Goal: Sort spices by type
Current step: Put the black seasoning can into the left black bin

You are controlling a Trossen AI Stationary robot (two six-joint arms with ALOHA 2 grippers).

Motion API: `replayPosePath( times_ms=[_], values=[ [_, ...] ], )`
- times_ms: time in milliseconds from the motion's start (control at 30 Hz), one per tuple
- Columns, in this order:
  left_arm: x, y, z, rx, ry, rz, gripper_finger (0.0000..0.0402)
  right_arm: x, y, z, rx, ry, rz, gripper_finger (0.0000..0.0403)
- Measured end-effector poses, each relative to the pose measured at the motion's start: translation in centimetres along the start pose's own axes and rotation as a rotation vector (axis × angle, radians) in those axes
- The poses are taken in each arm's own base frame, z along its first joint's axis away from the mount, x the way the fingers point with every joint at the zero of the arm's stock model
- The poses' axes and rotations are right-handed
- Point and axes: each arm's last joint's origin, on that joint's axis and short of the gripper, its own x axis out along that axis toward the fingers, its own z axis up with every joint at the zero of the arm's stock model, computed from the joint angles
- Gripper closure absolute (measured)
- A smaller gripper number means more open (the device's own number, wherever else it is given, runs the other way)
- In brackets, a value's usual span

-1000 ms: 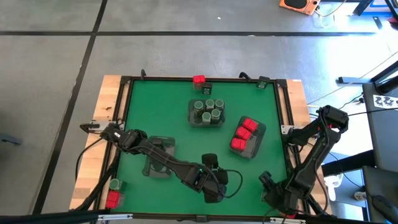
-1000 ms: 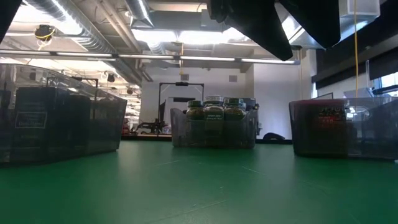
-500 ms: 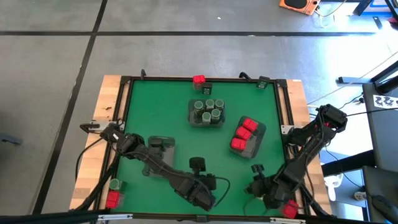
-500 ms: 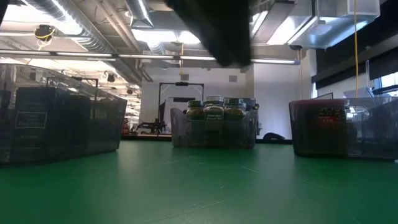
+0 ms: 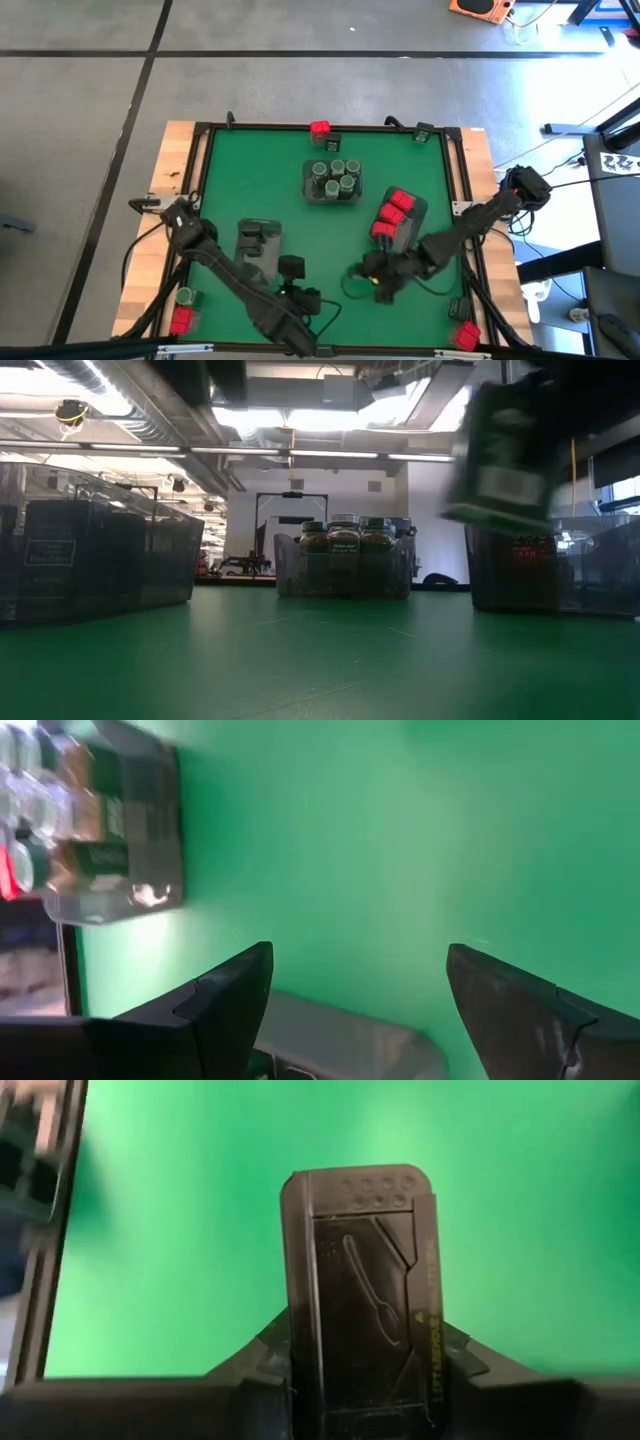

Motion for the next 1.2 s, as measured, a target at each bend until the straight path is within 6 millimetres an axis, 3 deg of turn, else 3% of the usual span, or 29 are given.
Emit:
replayPosePath(
  times_ms=[267,467,667,833,1200],
  values=[
    [-6.1,2.7,-1.7,-0.065,-0.170,-0.004,0.0105,3.0,-2.2,1.7,0.028,-0.017,-0.017,0.0284],
    [-7.1,3.0,-1.9,-0.091,-0.250,0.039,0.0105,4.7,-3.3,2.0,0.021,-0.008,-0.047,0.0281],
    [-5.0,2.4,-2.4,-0.100,-0.218,0.068,0.0105,5.5,-4.1,2.2,-0.002,0.009,-0.052,0.0282],
    [-2.5,2.6,-2.9,-0.146,-0.217,-0.034,0.0105,5.7,-4.2,2.2,-0.012,0.012,-0.053,0.0280],
    [2.5,6.0,-5.3,-0.327,-0.310,-0.214,0.0105,7.2,-4.5,1.7,-0.057,0.061,-0.048,0.0271]
  ],
)
